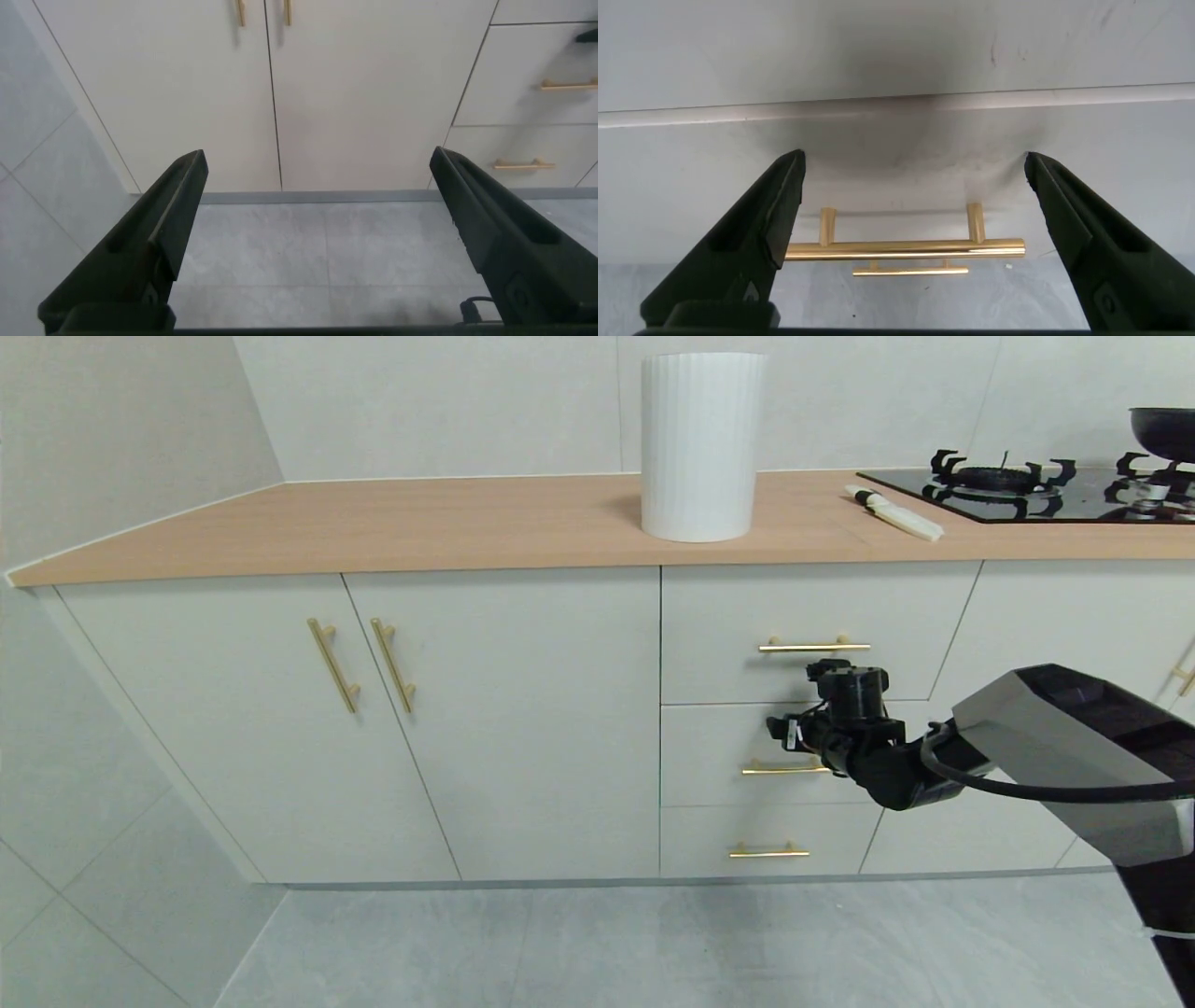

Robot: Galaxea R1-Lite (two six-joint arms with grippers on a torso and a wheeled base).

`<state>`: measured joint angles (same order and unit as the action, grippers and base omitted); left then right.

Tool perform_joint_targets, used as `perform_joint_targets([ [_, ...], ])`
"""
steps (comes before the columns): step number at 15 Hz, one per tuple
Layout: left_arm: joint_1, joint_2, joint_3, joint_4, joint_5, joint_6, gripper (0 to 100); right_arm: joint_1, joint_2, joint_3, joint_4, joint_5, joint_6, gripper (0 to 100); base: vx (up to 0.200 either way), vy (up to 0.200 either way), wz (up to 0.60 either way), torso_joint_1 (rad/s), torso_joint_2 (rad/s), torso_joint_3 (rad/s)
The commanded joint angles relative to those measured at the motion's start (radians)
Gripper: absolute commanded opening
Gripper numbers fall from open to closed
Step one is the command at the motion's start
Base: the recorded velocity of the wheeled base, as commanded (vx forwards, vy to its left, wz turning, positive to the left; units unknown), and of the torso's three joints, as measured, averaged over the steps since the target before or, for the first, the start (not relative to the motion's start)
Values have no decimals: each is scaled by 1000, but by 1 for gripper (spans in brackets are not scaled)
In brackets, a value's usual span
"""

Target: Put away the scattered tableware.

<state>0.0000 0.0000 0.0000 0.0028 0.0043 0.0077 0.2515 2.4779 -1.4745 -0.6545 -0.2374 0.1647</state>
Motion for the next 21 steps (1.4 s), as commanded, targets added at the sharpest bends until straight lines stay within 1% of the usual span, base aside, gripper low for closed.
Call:
perform_joint_targets([
  [1, 0, 0, 0, 0, 0, 0, 100, 0, 1, -3, -10, -2, 1, 100, 0, 0, 0, 0, 0, 0],
  [6, 0, 0, 0, 0, 0, 0, 100, 0, 0, -6, -8, -3, 3, 100, 0, 0, 0, 0, 0, 0],
  [7, 0, 0, 0, 0, 0, 0, 100, 0, -28, 25, -2, -3, 3, 100, 0, 0, 0, 0, 0, 0],
  [8, 0, 0, 0, 0, 0, 0, 100, 2, -94, 102, 3, 1, 1, 100, 0, 0, 0, 0, 0, 0],
  [9, 0, 0, 0, 0, 0, 0, 100, 3, -112, 125, 3, 4, 1, 100, 0, 0, 0, 0, 0, 0],
  [10, 0, 0, 0, 0, 0, 0, 100, 8, -289, 289, 9, 9, -1, 100, 0, 0, 0, 0, 0, 0],
  [14, 0, 0, 0, 0, 0, 0, 100, 15, -764, 631, 27, -2, -7, 100, 0, 0, 0, 0, 0, 0],
  [17, 0, 0, 0, 0, 0, 0, 100, 15, -1154, 850, 30, -17, -74, 100, 0, 0, 0, 0, 0, 0],
  [18, 0, 0, 0, 0, 0, 0, 100, 6, -1292, 913, 45, -23, -119, 100, 0, 0, 0, 0, 0, 0],
  [19, 0, 0, 0, 0, 0, 0, 100, -9, -1401, 945, 88, -40, -154, 100, 0, 0, 0, 0, 0, 0],
  [20, 0, 0, 0, 0, 0, 0, 100, -18, -1508, 956, 151, -51, -171, 100, 0, 0, 0, 0, 0, 0],
  [21, 0, 0, 0, 0, 0, 0, 100, -20, -1643, 951, 259, -51, -172, 100, 0, 0, 0, 0, 0, 0],
])
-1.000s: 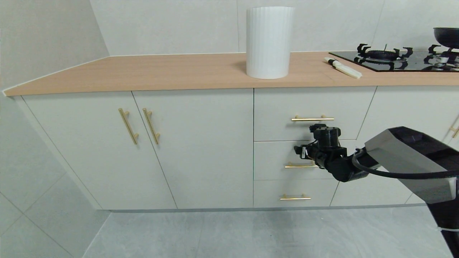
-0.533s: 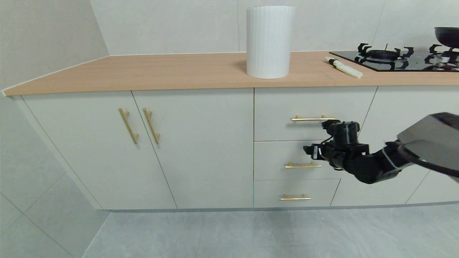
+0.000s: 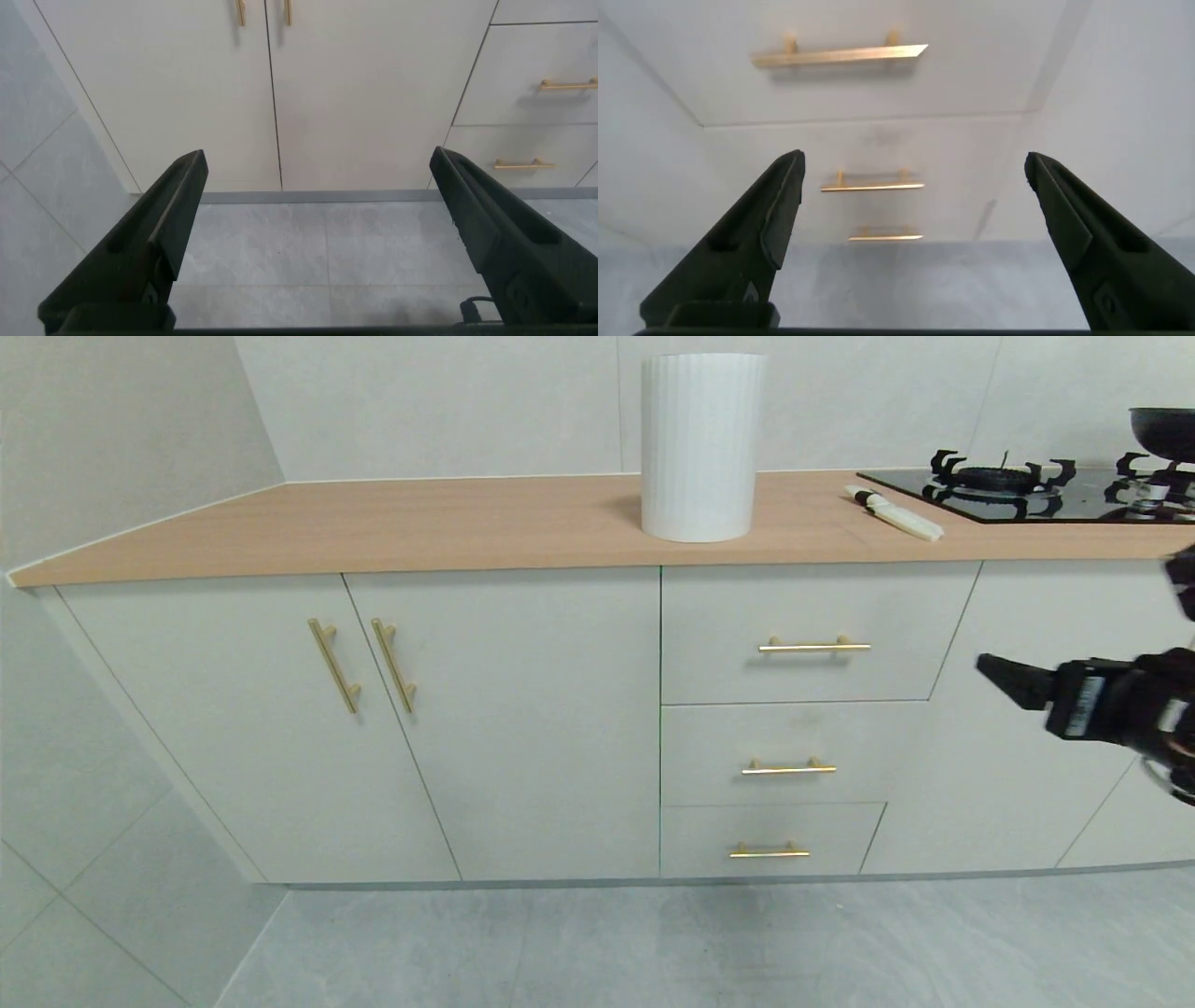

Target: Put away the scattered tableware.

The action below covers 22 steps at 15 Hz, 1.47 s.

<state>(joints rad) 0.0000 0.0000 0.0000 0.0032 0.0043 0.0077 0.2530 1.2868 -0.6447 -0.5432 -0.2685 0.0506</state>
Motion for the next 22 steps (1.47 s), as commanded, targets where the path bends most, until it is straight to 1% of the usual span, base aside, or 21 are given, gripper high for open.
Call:
perform_joint_targets([
  [1, 0, 0, 0, 0, 0, 0, 100, -21, -560, 112, 253, -20, -60, 100, 0, 0, 0, 0, 0, 0],
  [3, 0, 0, 0, 0, 0, 0, 100, -26, -748, 88, 443, -20, -74, 100, 0, 0, 0, 0, 0, 0],
  [4, 0, 0, 0, 0, 0, 0, 100, -32, -817, 86, 509, -21, -81, 100, 0, 0, 0, 0, 0, 0],
  [5, 0, 0, 0, 0, 0, 0, 100, -69, -900, 92, 568, -21, -104, 100, 0, 0, 0, 0, 0, 0],
  [7, 0, 0, 0, 0, 0, 0, 100, -135, -1046, 115, 649, -12, -117, 100, 0, 0, 0, 0, 0, 0],
  [9, 0, 0, 0, 0, 0, 0, 100, -161, -1170, 125, 752, -12, -126, 100, 0, 0, 0, 0, 0, 0],
  [10, 0, 0, 0, 0, 0, 0, 100, -175, -1196, 126, 782, -17, -129, 100, 0, 0, 0, 0, 0, 0],
  [11, 0, 0, 0, 0, 0, 0, 100, -216, -1216, 128, 793, -9, -130, 100, 0, 0, 0, 0, 0, 0],
  [13, 0, 0, 0, 0, 0, 0, 100, -235, -1258, 163, 793, 14, -138, 100, 0, 0, 0, 0, 0, 0],
  [14, 0, 0, 0, 0, 0, 0, 100, -247, -1287, 195, 792, 37, -146, 100, 0, 0, 0, 0, 0, 0],
  [16, 0, 0, 0, 0, 0, 0, 100, -247, -1287, 286, 753, 98, -114, 100, 0, 0, 0, 0, 0, 0],
  [17, 0, 0, 0, 0, 0, 0, 100, -247, -1287, 341, 713, 134, -77, 100, 0, 0, 0, 0, 0, 0],
  [18, 0, 0, 0, 0, 0, 0, 100, -247, -1287, 447, 624, 224, -61, 100, 0, 0, 0, 0, 0, 0],
  [20, 0, 0, 0, 0, 0, 0, 100, -247, -1287, 599, 454, 307, -60, 100, 0, 0, 0, 0, 0, 0],
  [21, 0, 0, 0, 0, 0, 0, 100, -247, -1287, 629, 430, 327, -60, 100, 0, 0, 0, 0, 0, 0],
  [22, 0, 0, 0, 0, 0, 0, 100, -247, -1287, 645, 443, 354, -58, 100, 0, 0, 0, 0, 0, 0],
])
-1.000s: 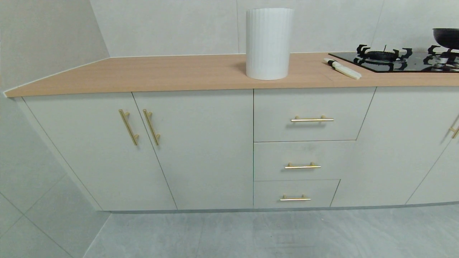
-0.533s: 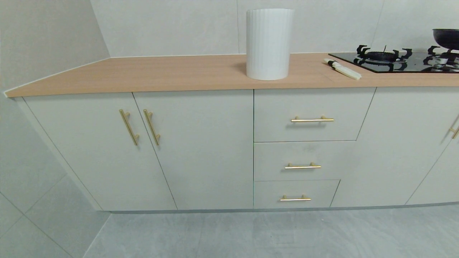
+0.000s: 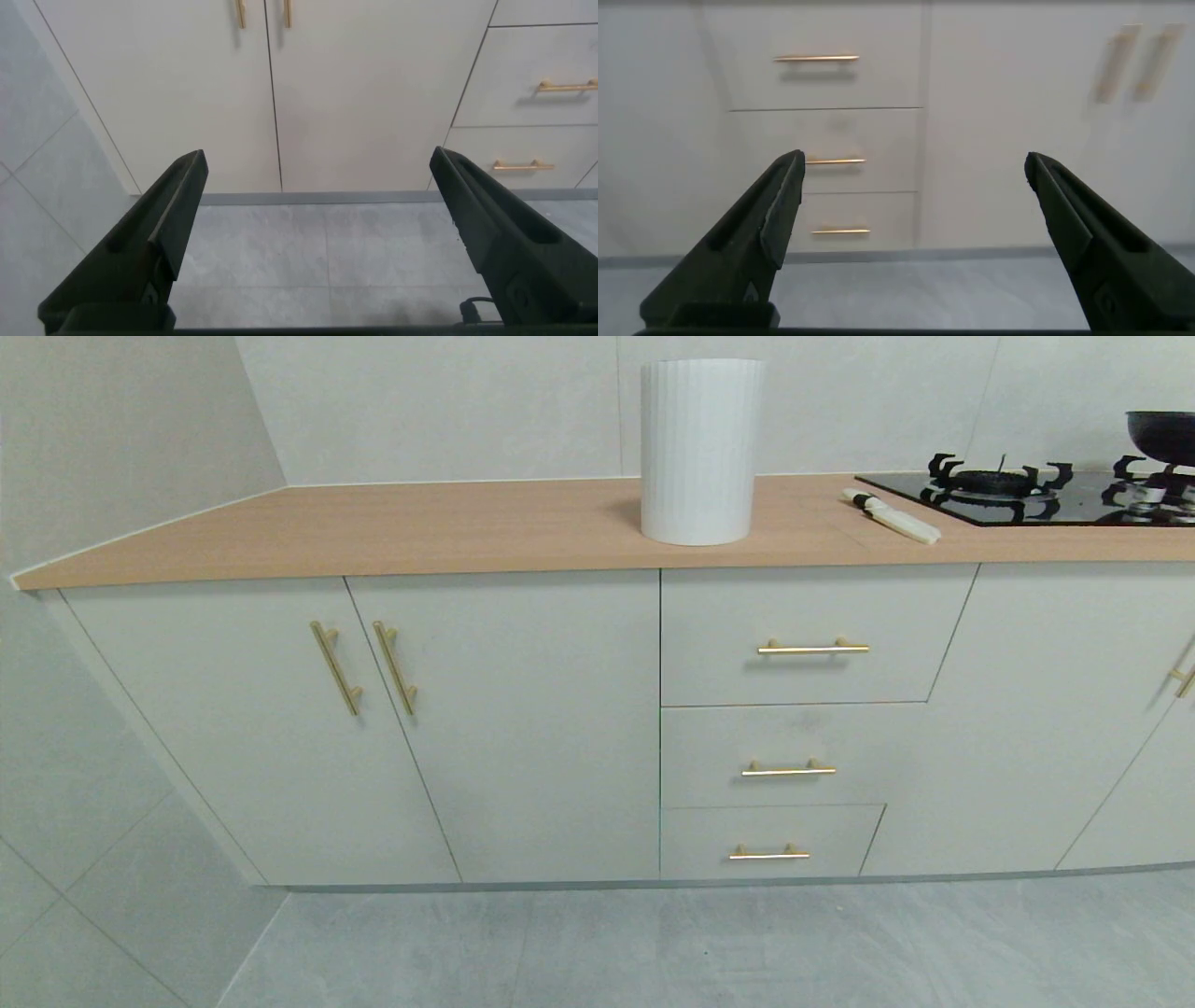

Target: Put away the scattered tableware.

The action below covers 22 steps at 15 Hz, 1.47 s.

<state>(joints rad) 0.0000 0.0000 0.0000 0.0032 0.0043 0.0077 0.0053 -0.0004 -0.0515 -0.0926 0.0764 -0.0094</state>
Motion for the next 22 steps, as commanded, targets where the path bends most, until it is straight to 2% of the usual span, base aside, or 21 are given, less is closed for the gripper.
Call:
perform_joint_targets([
  [1, 0, 0, 0, 0, 0, 0, 100, 1, 0, 51, 17, 13, 2, 100, 0, 0, 0, 0, 0, 0],
  [8, 0, 0, 0, 0, 0, 0, 100, -2, 0, 51, 43, 13, -38, 100, 0, 0, 0, 0, 0, 0],
  [10, 0, 0, 0, 0, 0, 0, 100, -4, 0, 51, 54, -58, -46, 100, 0, 0, 0, 0, 0, 0],
  [11, 0, 0, 0, 0, 0, 0, 100, -4, 0, 50, 105, -73, -41, 100, 0, 0, 0, 0, 0, 0],
  [19, 0, 0, 0, 0, 0, 5, 100, -1, 0, 51, 89, -43, -17, 100, 0, 0, 0, 0, 0, 0],
  [22, 0, 0, 0, 0, 0, 5, 100, -1, 0, 51, 89, -43, -12, 100, 200, 0, 0, 2, -2, 7],
])
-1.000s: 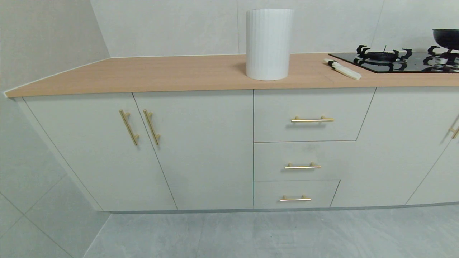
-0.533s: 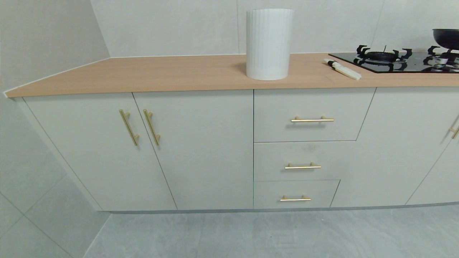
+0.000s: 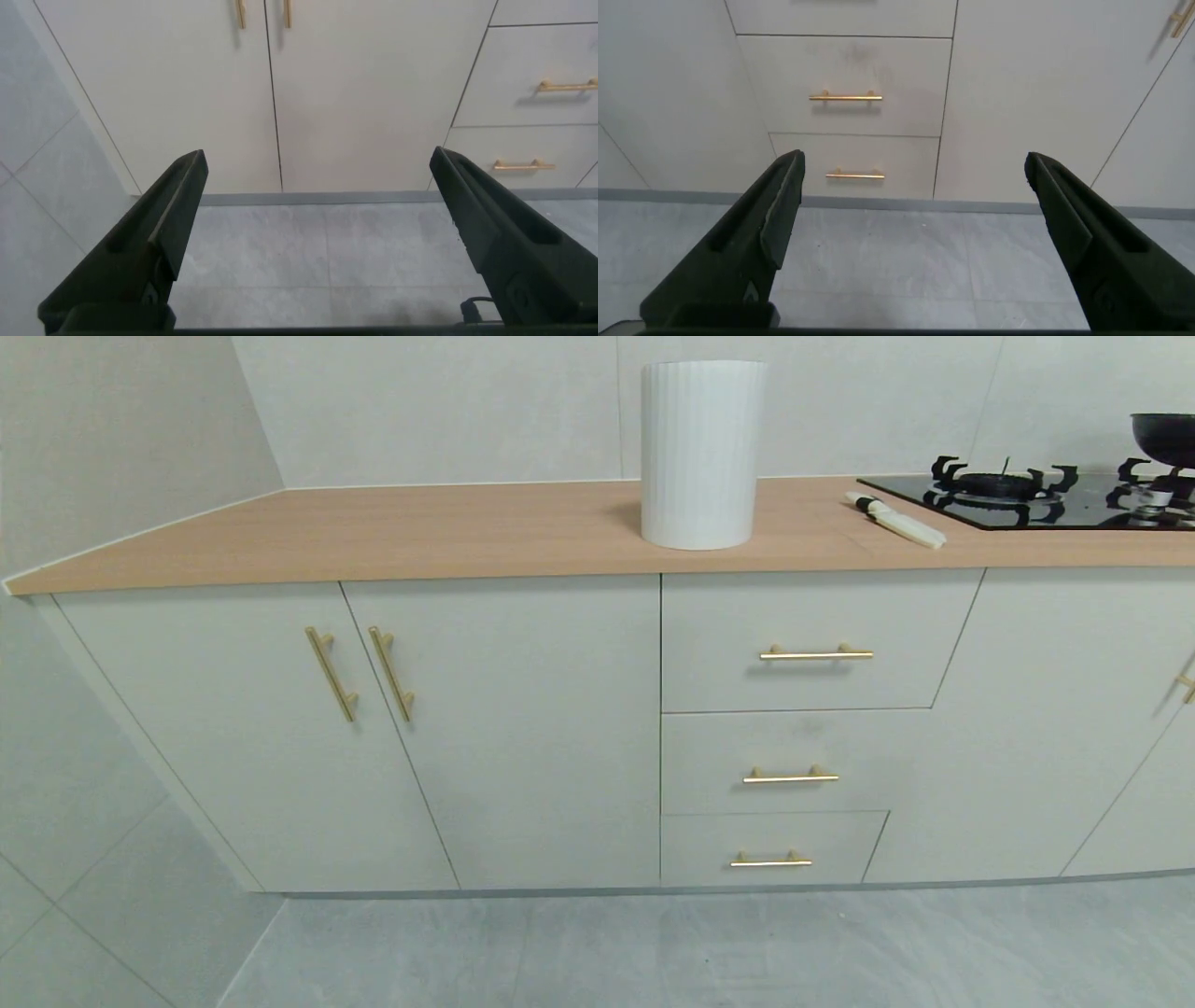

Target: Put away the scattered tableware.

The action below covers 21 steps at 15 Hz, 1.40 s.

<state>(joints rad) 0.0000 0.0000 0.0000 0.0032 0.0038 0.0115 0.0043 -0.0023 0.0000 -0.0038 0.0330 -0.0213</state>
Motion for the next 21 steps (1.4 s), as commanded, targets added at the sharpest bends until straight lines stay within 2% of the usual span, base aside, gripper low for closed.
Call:
perform_joint_targets([
  [1, 0, 0, 0, 0, 1, -1, 100, 0, 2, 0, 1, 1, 0, 100, 200, 0, 0, -2, 7, -2],
  [19, 0, 0, 0, 0, 1, -2, 100, 0, 2, 0, 1, 1, 1, 100, 200, 0, 0, 2, 2, 6],
  [21, 0, 0, 0, 0, 1, -2, 100, 0, 2, 0, 1, 1, 1, 100, 0, 0, 0, 0, 0, 0],
])
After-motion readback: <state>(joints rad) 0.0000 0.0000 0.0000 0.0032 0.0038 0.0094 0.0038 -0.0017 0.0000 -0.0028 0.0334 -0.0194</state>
